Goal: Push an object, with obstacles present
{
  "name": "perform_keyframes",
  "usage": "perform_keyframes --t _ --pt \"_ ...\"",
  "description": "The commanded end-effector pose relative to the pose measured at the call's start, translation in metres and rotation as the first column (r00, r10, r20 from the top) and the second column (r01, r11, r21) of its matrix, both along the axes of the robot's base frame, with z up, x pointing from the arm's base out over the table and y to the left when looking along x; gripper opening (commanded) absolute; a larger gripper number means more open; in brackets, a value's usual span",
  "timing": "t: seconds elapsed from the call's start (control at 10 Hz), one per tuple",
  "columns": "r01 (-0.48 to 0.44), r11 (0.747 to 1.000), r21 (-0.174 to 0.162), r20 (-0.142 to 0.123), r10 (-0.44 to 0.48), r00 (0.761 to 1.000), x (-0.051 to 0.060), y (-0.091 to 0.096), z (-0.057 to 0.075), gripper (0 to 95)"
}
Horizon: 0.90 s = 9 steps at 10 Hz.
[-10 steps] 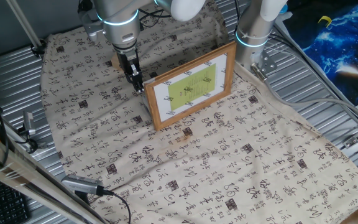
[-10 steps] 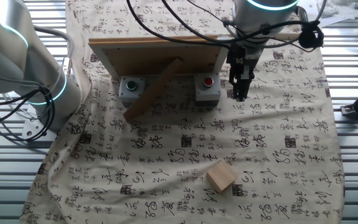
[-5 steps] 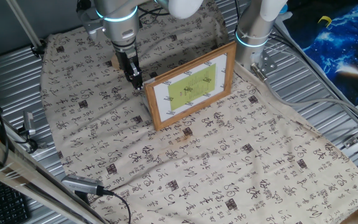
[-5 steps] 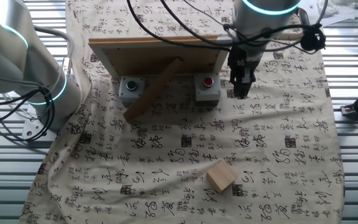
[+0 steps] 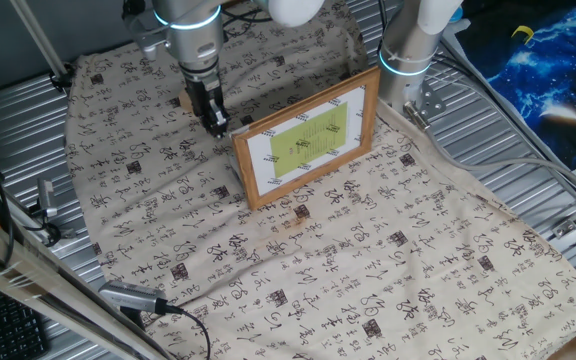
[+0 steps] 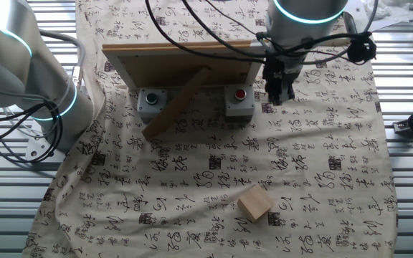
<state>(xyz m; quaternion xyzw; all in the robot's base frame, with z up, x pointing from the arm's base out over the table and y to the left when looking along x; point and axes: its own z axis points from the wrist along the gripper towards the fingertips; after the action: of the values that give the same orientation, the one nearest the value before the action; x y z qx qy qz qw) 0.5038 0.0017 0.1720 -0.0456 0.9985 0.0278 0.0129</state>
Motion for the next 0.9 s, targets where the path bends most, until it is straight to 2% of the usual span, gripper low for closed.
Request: perform_keyframes --t 0.1,0.8,0.9 --pt "0.001 1.000 -0.003 0.002 -0.001 1.000 -0.0005 -0.0002 0.0004 0.0" --pt "0.012 1.000 -0.010 -0.001 -0.012 1.000 -0.0006 -0.0011 0.0001 0.0" --pt "0.003 1.000 -0.010 -0.002 -0.003 1.000 -0.0006 -0.0080 -0.0021 0.0"
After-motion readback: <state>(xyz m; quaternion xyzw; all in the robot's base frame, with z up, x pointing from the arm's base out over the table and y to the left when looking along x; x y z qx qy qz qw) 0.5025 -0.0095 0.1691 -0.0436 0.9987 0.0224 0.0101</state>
